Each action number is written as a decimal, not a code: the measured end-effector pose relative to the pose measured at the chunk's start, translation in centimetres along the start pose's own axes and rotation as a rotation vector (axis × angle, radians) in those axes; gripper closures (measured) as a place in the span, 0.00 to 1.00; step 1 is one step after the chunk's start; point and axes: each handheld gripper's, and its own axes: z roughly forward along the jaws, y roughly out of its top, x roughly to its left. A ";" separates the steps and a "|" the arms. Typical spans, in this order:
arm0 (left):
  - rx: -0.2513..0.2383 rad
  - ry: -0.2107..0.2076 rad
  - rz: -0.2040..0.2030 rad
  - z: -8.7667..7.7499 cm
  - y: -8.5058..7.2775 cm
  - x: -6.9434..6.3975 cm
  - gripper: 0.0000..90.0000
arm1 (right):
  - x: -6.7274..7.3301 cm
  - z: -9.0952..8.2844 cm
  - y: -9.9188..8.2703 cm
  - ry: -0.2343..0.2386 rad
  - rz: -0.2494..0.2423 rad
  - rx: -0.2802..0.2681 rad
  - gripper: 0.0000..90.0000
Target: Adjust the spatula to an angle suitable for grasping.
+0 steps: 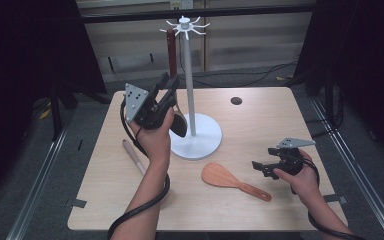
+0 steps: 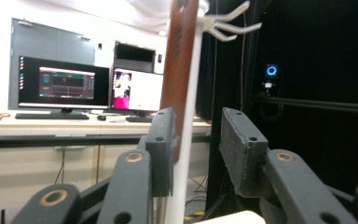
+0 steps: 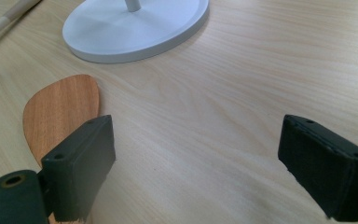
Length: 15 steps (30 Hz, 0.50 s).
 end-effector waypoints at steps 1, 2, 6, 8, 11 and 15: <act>0.007 0.004 -0.005 -0.3 -0.4 0.1 0.71 | 0.0 0.1 0.0 0.002 -0.002 -0.002 0.11; 0.008 0.002 -0.008 -0.5 -0.6 0.2 0.69 | 0.1 0.2 0.1 0.004 -0.001 -0.003 0.11; 0.036 0.014 -0.005 -1.4 -1.7 0.6 0.65 | 0.2 0.5 0.2 0.010 -0.009 0.001 0.11; 0.037 0.017 -0.011 -1.9 -2.2 0.8 0.64 | 0.3 0.6 0.3 0.010 -0.014 -0.002 0.11; 0.059 0.018 -0.003 -2.5 -2.8 1.2 0.61 | 0.4 0.8 0.4 0.014 -0.016 -0.001 0.11; 0.075 0.021 -0.001 -3.3 -3.6 1.5 0.59 | 0.4 1.1 0.5 0.018 -0.020 0.000 0.11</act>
